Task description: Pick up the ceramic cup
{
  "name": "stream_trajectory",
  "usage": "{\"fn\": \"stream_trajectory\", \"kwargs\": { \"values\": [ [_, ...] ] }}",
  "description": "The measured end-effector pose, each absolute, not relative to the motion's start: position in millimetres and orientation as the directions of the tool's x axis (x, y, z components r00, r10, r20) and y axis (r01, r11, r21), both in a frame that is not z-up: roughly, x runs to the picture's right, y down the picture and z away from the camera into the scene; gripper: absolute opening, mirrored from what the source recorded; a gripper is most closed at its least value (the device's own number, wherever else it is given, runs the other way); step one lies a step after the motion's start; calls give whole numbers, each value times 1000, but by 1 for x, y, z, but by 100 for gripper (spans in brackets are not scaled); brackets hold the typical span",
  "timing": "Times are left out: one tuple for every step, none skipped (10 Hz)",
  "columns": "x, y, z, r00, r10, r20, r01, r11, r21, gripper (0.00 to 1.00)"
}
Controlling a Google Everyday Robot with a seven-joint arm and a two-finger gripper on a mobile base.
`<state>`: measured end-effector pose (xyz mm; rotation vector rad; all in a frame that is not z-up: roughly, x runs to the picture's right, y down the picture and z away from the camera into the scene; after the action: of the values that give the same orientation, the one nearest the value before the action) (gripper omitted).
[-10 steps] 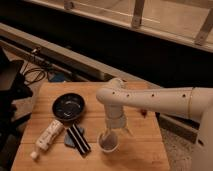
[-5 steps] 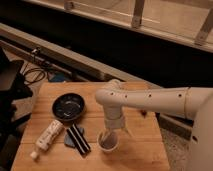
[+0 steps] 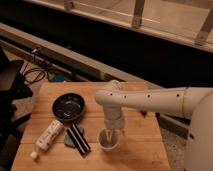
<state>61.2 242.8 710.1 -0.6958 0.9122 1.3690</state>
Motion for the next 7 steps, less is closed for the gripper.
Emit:
{"fn": "stream_trajectory", "kwargs": {
  "values": [
    [62,242,710,-31,507,-861,-990,102,96,55],
    [62,241,710,-31,508,-861,-990,102,96,52],
    [61,239,709,-27,510,-860,-990,104,93,44],
    [60,234,705,-20,514,-857,-990,108,88,33],
    [58,226,700,-10,518,-856,-990,113,80,24],
    [57,220,693,-4,520,-854,-990,116,76,21],
    [57,213,690,3,524,-852,-991,115,67,21]
  ]
}}
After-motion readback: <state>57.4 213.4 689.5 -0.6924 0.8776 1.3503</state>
